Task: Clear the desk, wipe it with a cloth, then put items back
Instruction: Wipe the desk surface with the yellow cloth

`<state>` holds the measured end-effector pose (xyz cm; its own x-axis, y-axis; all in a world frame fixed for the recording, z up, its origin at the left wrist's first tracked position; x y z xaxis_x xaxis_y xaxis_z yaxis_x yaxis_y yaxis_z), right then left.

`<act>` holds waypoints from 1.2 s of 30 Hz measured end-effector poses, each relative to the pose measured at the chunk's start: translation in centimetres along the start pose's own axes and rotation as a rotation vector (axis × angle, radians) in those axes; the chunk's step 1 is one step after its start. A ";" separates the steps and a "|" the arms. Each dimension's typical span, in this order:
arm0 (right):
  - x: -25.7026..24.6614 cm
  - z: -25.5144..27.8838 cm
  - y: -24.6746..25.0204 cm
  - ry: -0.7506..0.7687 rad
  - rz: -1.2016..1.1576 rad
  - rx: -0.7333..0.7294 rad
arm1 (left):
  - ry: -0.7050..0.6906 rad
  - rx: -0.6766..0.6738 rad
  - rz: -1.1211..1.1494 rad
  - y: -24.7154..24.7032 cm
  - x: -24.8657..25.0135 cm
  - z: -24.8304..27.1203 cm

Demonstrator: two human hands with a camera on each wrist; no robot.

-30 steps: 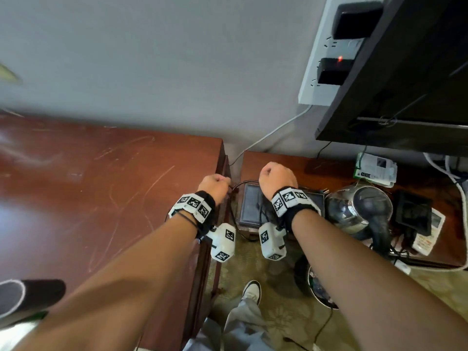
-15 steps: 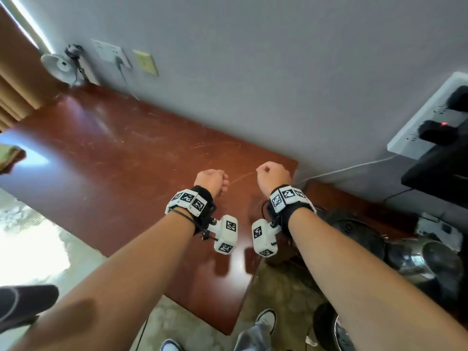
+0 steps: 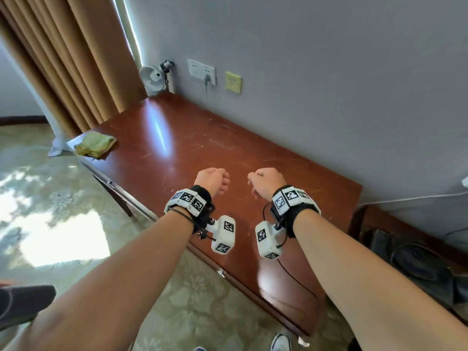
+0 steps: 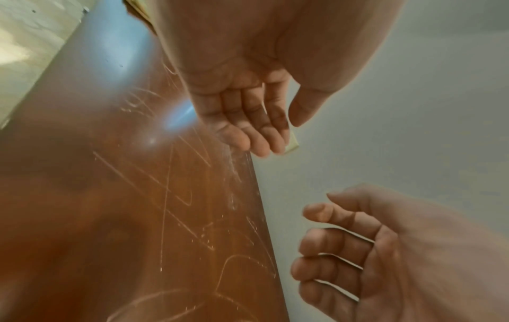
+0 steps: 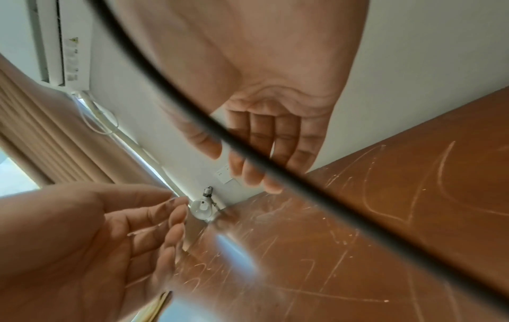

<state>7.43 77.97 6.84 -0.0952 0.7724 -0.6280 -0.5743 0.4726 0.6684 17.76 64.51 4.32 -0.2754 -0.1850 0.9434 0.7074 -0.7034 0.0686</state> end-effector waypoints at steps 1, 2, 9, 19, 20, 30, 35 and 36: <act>-1.2 0.2 -0.7 0.015 -0.011 -0.001 | -0.007 0.010 0.018 1.2 0.5 0.0; -2.5 0.2 -1.5 0.033 -0.023 0.000 | -0.012 0.019 0.035 2.4 1.1 0.0; -10.9 -0.4 -7.3 0.137 -0.041 -0.025 | -0.061 0.092 0.065 9.8 3.3 -2.3; -21.2 -7.1 -13.2 0.197 -0.058 -0.089 | -0.049 0.193 0.044 19.8 6.5 -10.5; -22.3 -7.8 -13.8 0.204 -0.053 -0.095 | -0.045 0.202 0.054 20.7 6.7 -11.4; -30.5 -12.0 -21.5 0.228 0.023 -0.132 | 0.018 0.240 0.052 29.5 6.3 -18.1; -33.9 -14.1 -25.7 0.178 0.025 -0.102 | 0.004 0.197 -0.014 34.6 6.5 -22.9; -34.6 -14.4 -26.5 0.161 0.028 -0.097 | -0.005 0.183 -0.034 35.8 6.7 -23.7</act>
<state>14.21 32.60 5.14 -0.2363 0.7032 -0.6705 -0.6444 0.4031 0.6498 25.78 21.83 5.37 -0.2978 -0.1596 0.9412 0.8045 -0.5727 0.1575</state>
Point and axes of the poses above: each hand's wrist, its own z-axis away from the middle knuckle, its own y-axis out of the back of the hand, x = y × z, the point moved 6 cm from there along -z, towards the middle knuckle, and after that the axes turned 9 degrees about -y, right-handed, at the moved point
